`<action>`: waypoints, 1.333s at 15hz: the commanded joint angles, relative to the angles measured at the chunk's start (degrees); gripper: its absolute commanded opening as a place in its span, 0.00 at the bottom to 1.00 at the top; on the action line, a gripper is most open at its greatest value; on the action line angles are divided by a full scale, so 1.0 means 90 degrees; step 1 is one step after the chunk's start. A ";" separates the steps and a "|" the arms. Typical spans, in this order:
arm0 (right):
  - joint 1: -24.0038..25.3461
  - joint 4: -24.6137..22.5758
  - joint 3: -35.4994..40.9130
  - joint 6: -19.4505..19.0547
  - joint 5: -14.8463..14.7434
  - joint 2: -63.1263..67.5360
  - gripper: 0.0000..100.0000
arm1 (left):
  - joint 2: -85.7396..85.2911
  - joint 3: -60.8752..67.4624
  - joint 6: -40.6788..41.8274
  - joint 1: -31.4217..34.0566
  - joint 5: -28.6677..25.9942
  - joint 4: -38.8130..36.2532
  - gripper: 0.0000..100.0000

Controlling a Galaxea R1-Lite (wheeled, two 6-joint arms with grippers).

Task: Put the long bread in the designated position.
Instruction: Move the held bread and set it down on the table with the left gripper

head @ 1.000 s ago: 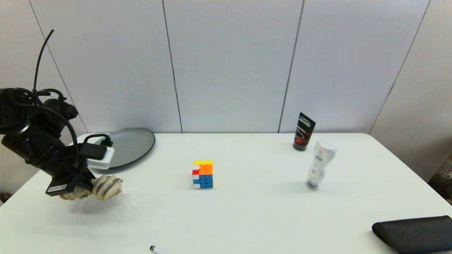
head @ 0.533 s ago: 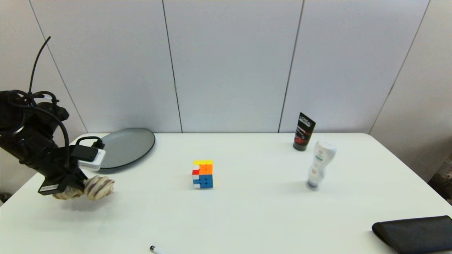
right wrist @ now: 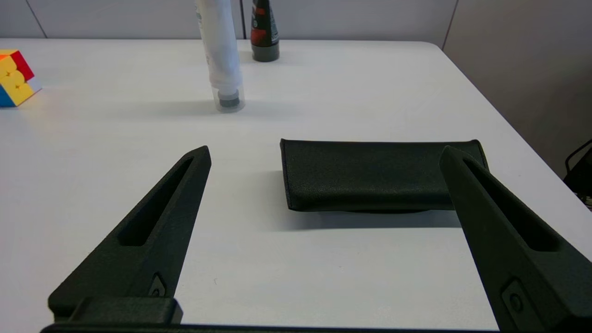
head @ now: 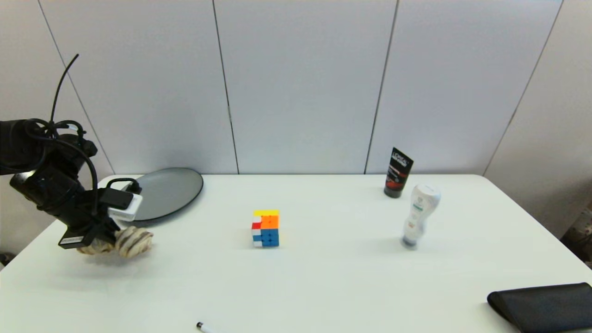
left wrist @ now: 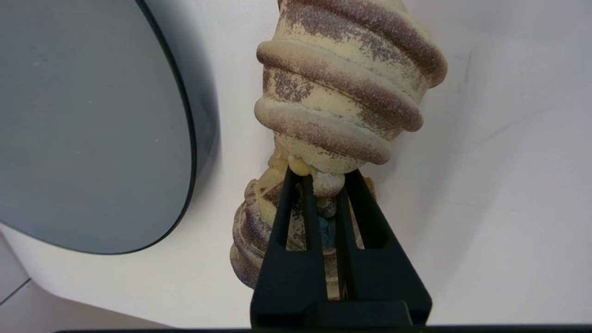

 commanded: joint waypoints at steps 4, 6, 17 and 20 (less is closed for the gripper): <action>0.0001 0.0002 0.0000 -0.0004 0.0002 0.0000 1.00 | 0.0253 -0.0226 0.0048 0.0073 -0.0016 0.0024 0.00; 0.0001 0.0002 0.0000 -0.0004 0.0002 0.0000 1.00 | 0.0292 -0.0236 0.0048 0.0122 -0.0016 0.0024 0.00; 0.0001 0.0002 0.0000 -0.0004 0.0002 0.0000 1.00 | 0.0399 -0.0411 0.0068 0.0151 -0.0046 0.0044 0.00; 0.0001 0.0002 0.0000 -0.0004 0.0002 0.0000 1.00 | 0.0428 -0.0431 0.0068 0.0151 -0.0046 0.0112 0.00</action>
